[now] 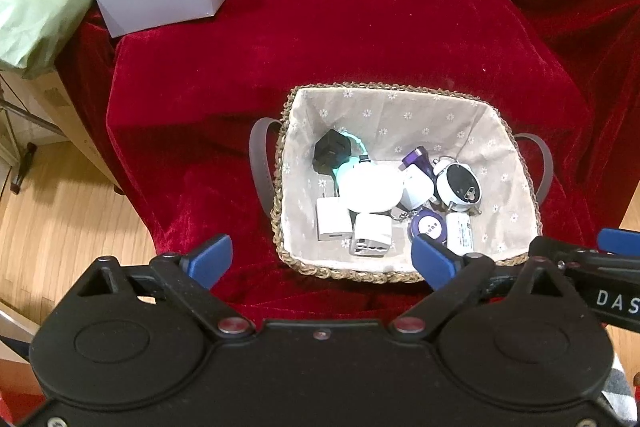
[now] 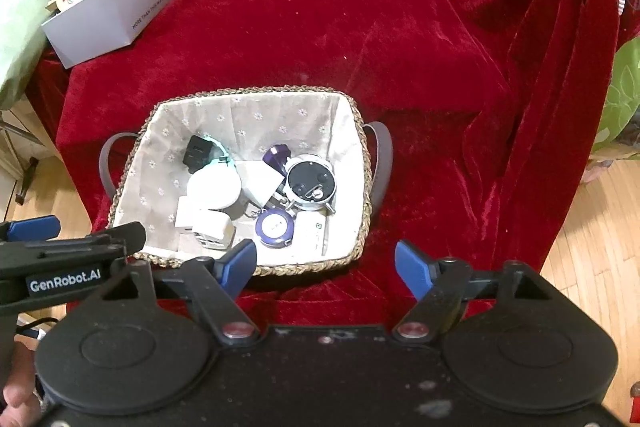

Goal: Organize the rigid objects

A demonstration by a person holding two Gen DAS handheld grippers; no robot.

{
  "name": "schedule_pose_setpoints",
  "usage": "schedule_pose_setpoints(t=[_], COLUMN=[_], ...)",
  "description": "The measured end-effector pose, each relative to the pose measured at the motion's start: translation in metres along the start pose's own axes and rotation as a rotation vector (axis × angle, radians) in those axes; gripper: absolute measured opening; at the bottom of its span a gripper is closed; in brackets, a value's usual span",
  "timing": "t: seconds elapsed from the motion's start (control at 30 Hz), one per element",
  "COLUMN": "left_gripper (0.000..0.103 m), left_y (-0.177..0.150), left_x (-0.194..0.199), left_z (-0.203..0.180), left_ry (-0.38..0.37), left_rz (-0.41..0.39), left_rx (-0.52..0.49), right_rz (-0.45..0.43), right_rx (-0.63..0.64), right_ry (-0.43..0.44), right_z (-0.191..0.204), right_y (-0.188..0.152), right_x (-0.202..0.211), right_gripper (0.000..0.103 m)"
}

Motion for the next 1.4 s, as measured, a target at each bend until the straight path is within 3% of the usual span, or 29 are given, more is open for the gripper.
schedule_pose_setpoints(t=[1.4], left_gripper=[0.094], left_y=[-0.008], left_x=[-0.012], left_z=[0.0], left_ry=[-0.031], left_rz=[0.071], left_rx=[0.024], right_rz=[0.081], right_rx=[-0.013], right_ry=[0.011], right_z=[0.002], right_y=[-0.006], right_x=[-0.017], right_gripper=[0.085])
Point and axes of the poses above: each gripper's, at about its wrist camera, not at the fingertips, and x roughly against the way its jaws point, z to its left, y to its top, the point moved 8 cm from there along -x, roughly the way its jaws point, and after that the axes turned 3 degrees about -y, right-handed, at the moved point
